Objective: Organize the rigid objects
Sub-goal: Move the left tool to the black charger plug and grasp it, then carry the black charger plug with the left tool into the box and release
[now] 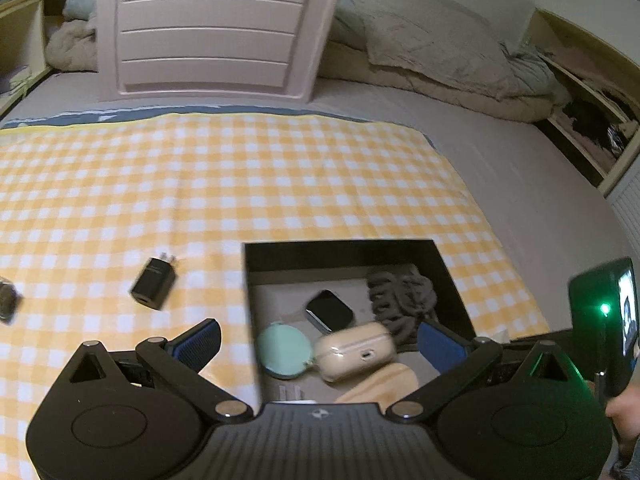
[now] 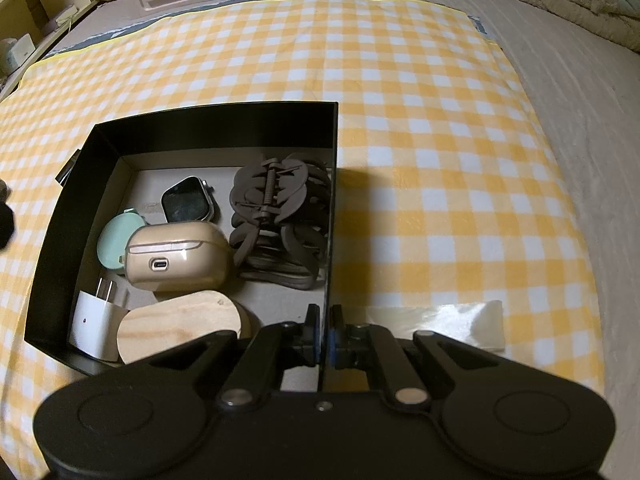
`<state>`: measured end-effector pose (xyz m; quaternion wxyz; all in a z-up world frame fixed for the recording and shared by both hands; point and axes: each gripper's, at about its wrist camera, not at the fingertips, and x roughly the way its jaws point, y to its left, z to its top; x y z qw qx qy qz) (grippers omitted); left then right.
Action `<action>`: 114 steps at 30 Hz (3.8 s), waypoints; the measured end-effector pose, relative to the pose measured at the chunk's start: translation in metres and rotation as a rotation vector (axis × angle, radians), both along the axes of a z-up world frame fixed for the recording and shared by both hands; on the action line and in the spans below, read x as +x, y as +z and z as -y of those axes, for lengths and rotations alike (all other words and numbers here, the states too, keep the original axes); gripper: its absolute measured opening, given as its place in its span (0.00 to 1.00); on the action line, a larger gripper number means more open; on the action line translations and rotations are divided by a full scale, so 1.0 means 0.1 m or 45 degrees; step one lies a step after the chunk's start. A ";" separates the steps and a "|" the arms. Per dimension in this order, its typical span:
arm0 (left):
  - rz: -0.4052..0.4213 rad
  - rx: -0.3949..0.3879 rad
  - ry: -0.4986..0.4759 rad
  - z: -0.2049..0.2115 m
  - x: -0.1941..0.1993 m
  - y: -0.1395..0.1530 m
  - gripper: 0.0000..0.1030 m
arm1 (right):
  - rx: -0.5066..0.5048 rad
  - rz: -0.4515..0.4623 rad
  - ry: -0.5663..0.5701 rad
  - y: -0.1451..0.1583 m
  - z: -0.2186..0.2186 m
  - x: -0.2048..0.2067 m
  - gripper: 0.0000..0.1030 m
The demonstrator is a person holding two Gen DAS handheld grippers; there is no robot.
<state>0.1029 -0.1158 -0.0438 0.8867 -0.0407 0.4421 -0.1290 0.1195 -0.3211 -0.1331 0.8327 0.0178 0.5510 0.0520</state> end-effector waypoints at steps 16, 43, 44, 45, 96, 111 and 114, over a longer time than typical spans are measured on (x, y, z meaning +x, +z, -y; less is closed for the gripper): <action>0.066 0.110 0.230 -0.81 0.35 0.08 1.00 | -0.011 0.005 0.010 -0.01 -0.01 0.00 0.04; -0.302 -0.178 0.920 -1.05 1.17 -0.89 0.71 | -0.003 0.013 0.024 -0.01 0.01 -0.03 0.05; -0.306 -0.168 0.930 -1.05 1.18 -0.90 0.67 | -0.004 0.013 0.023 -0.01 0.00 -0.03 0.05; -0.313 -0.153 0.940 -1.06 1.19 -0.93 0.64 | -0.002 0.012 0.024 -0.01 0.00 -0.03 0.05; 0.093 0.236 -1.072 0.74 -0.12 -0.55 0.52 | 0.060 -0.014 -0.023 -0.04 0.08 0.01 0.06; 0.111 0.211 -1.161 1.02 -0.07 -0.74 0.65 | 0.076 -0.025 -0.035 -0.06 0.14 0.01 0.07; 0.108 0.249 -1.083 1.00 -0.05 -0.72 0.80 | 0.072 -0.029 -0.023 -0.08 0.16 0.02 0.07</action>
